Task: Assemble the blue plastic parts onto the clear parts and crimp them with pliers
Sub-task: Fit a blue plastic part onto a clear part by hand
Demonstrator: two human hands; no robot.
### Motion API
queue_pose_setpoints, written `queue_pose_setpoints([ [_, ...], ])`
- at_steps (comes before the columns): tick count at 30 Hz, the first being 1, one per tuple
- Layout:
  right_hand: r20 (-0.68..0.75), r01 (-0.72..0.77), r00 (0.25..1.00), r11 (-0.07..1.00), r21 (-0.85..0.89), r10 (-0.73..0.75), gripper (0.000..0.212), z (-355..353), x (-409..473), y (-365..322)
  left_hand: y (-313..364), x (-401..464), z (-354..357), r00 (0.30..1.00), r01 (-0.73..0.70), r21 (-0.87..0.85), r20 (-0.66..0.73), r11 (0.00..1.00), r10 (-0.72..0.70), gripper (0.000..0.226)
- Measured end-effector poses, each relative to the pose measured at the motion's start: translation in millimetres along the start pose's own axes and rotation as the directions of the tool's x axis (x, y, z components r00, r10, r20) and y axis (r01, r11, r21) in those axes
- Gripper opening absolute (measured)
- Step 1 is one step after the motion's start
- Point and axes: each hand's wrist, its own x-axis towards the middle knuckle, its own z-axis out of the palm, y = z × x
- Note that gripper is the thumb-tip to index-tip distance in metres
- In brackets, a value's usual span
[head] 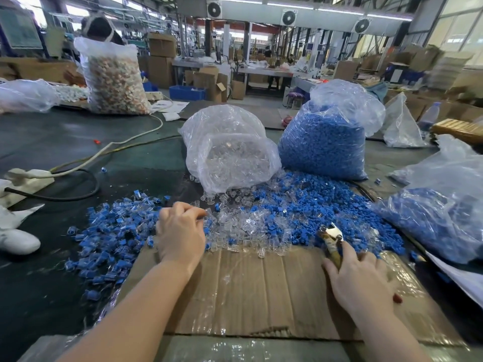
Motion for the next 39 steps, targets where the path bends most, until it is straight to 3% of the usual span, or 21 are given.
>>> queue_pose_setpoints([
  [3, -0.093, 0.082, 0.992, 0.996, -0.033, -0.085, 0.049, -6.1, -1.5, -10.0, 25.2, -16.1, 11.9, 0.991, -0.109, -0.201, 0.06, 0.974, 0.123, 0.017],
  [6, -0.165, 0.225, 0.961, 0.974, 0.005, -0.222, 0.031, -4.9, 0.7, -23.7, 40.8, -35.6, 28.8, 0.963, -0.166, -0.282, 0.157, 0.945, 0.217, 0.019],
  [10, -0.16, 0.273, 0.952, 0.961, 0.045, -0.262, 0.03, -1.8, 11.7, -40.0, 43.6, -52.0, 42.4, 0.934, -0.258, -0.244, 0.184, 0.935, 0.305, 0.026],
  [15, -0.112, 0.278, 0.952, 0.958, -0.066, -0.284, 0.03, -0.4, 23.4, -55.1, 39.6, -55.6, 45.7, 0.882, -0.359, -0.175, 0.258, 0.917, 0.395, 0.044],
  [20, -0.182, 0.318, 0.928, 0.946, -0.061, -0.324, 0.031, 1.7, 26.9, -59.0, 37.9, -54.0, 45.6, 0.866, -0.393, -0.217, 0.24, 0.894, 0.439, 0.037],
  [29, -0.309, 0.349, 0.903, 0.929, 0.122, -0.298, 0.01, 4.2, 18.7, -60.1, 39.9, -56.0, 39.0, 0.873, -0.367, -0.326, 0.204, 0.871, 0.443, 0.018],
  [33, -0.361, 0.44, 0.887, 0.77, 0.462, -0.29, 0.004, 7.9, 0.6, -69.8, 41.7, -57.1, 34.7, 0.896, -0.311, -0.348, 0.202, 0.884, 0.395, 0.015],
  [39, -0.37, 0.492, 0.869, 0.647, 0.583, -0.328, 0.01, 20.7, -15.1, -73.0, 44.1, -55.7, 28.4, 0.922, -0.244, -0.384, 0.194, 0.891, 0.336, 0.022],
])
